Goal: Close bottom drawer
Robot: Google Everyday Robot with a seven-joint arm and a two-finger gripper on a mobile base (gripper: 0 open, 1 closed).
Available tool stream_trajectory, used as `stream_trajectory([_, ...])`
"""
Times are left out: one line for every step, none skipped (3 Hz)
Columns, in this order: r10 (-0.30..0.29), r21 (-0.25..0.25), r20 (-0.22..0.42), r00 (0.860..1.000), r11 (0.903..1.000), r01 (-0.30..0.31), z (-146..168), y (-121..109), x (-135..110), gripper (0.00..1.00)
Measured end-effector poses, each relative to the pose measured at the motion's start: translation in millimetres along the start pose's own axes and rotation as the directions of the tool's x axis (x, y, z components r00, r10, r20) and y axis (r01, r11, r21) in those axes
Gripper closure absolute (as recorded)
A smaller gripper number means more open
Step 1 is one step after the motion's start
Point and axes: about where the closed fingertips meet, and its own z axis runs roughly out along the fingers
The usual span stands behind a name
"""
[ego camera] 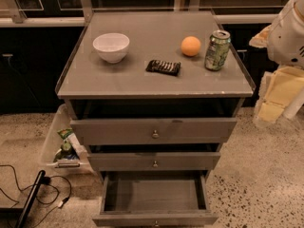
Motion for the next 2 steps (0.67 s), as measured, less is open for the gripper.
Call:
stream_trajectory([0.0,0.0,0.0,1.0,1.0,0.0,0.0,0.0,0.0,0.0])
stream_trajectory([0.004,-0.012,0.011,1.0,0.9999,-0.004,7.4,4.7,2.2,0.0])
